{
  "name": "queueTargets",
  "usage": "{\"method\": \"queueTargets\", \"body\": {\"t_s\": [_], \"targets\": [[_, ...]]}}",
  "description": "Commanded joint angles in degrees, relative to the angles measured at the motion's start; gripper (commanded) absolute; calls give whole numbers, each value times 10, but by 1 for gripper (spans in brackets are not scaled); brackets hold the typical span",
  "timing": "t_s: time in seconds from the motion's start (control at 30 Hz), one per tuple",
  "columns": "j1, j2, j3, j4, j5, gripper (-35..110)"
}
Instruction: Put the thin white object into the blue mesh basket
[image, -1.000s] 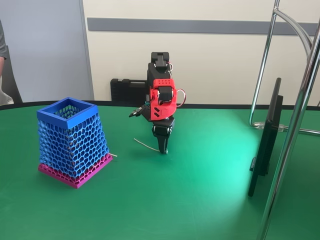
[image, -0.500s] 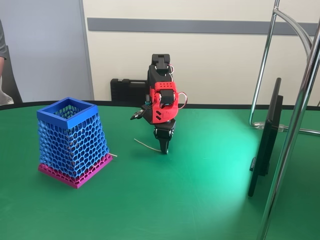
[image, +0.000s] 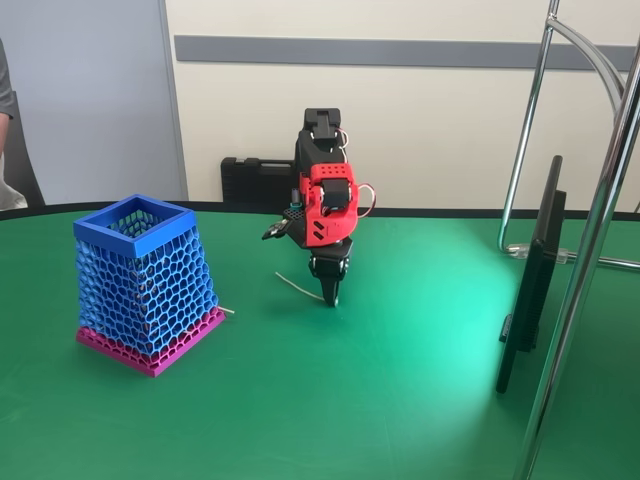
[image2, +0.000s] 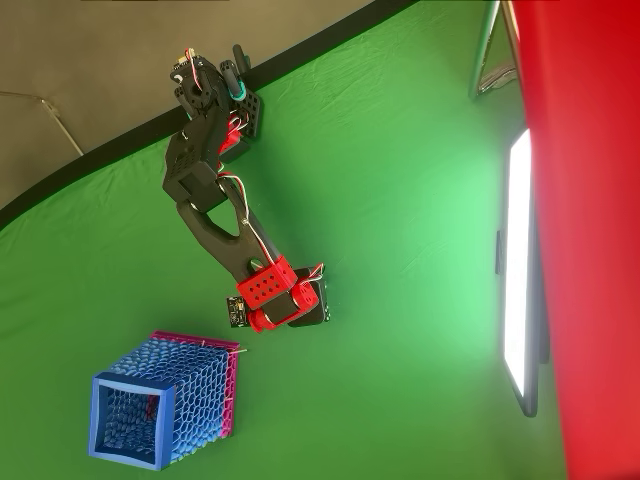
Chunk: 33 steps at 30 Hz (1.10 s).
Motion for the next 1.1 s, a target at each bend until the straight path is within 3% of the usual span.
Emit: {"method": "queueTargets", "body": {"t_s": [0.0,0.37,1.07], "targets": [[1,66,-23,2,-11,6],[44,192,-117,-8,-96,5],[185,365,-134,-207,-226,4]]}}
